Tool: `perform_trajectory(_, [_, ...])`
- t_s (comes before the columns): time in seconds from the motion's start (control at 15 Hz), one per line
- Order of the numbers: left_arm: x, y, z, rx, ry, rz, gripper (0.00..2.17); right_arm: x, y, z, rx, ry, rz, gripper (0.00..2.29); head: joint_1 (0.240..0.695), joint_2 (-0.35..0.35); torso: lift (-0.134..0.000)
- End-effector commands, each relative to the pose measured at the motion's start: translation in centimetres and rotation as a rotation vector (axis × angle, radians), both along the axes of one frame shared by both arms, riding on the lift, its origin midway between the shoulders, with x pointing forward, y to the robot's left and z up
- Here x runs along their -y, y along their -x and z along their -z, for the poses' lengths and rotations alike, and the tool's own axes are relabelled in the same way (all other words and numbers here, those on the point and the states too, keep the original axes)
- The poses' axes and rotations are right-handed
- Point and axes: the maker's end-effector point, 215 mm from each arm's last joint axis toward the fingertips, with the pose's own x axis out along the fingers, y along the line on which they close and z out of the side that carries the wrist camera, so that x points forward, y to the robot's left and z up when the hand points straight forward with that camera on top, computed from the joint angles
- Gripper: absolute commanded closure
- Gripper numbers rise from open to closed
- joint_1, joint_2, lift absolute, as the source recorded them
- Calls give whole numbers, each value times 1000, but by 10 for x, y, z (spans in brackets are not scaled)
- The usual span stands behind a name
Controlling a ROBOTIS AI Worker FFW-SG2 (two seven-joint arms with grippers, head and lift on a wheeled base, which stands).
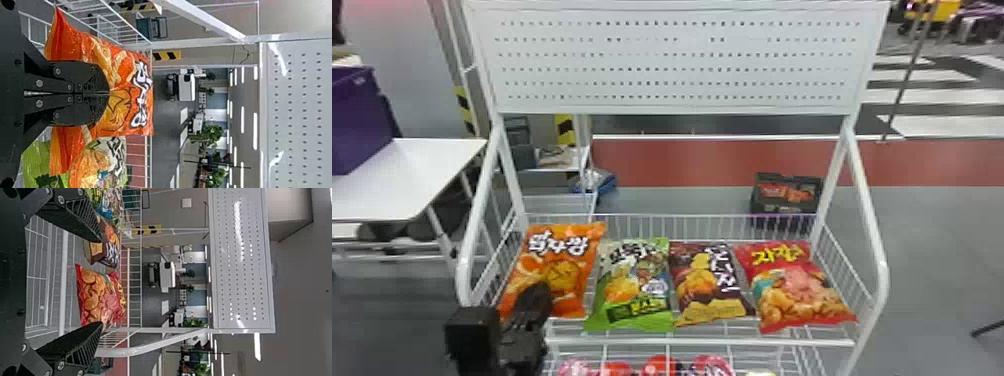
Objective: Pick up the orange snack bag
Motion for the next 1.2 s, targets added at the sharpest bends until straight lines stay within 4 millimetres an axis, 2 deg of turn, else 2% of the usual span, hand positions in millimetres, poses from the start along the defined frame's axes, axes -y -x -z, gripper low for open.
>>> perform_trajectory(0.0, [-13, 24, -11, 36, 18, -22, 1713, -1, 0, -1, 1, -2, -1, 147, 499, 0, 0])
perform_trajectory(0.27, [-33, 76, -19, 86, 64, -52, 1713, -3, 1, -1, 1, -4, -5, 147, 499, 0, 0])
perform_trajectory(0.53, [-30, 115, -36, 146, 89, -45, 1713, -7, 0, 0, 0, -8, -11, 147, 499, 0, 0])
perform_trajectory(0.8, [-25, 145, -38, 164, 90, -34, 1713, -7, 0, 1, 0, -6, -12, 147, 499, 0, 0])
perform_trajectory(1.13, [-36, 169, -41, 200, 83, -47, 1713, -9, 0, 3, -3, -9, -13, 147, 499, 0, 0])
